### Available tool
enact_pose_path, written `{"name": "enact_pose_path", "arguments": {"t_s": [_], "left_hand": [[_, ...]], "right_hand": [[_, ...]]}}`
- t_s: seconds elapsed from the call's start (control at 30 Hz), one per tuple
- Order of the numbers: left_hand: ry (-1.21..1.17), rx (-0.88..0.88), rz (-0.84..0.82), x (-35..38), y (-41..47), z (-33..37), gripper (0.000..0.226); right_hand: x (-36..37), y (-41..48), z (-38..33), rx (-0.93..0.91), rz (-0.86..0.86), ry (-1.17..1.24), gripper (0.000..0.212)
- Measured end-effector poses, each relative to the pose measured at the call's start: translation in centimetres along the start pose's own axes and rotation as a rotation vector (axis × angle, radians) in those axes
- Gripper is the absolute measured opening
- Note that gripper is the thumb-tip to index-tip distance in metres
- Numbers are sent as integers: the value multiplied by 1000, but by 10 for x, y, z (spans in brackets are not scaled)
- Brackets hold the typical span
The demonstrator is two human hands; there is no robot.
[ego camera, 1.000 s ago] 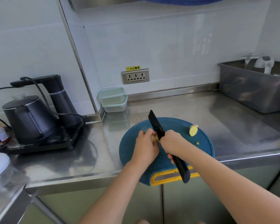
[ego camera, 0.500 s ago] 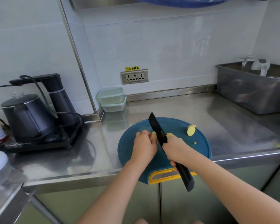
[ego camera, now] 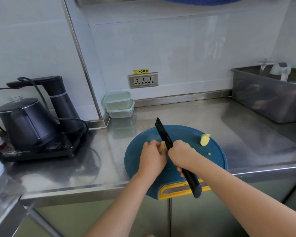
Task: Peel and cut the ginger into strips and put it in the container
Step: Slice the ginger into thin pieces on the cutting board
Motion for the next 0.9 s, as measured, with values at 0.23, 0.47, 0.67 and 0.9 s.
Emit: {"name": "enact_pose_path", "arguments": {"t_s": [0.23,0.47,0.67,0.9], "left_hand": [[-11,-11,25,0,-1,-1,25],[-28,-18,24,1,-4,4,22],[-54,-6,3,-3,-4,3,19],[-60,-12,-9,0,-2,-1,20]], "right_hand": [[-4,13,-8,114,-78,173,27],[3,1,18,181,-101,154,24],[4,-6,23,193,-132,128,25],[6,7,17,199,-87,112,22]]}}
Point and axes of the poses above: each hand's wrist, its own y-axis towards the middle knuckle, its own x-axis out of the palm, z = x × y, the point moved 9 cm from there along y, towards the middle knuckle, and after that the axes turned 3 degrees about -y, right-handed, at the moved point
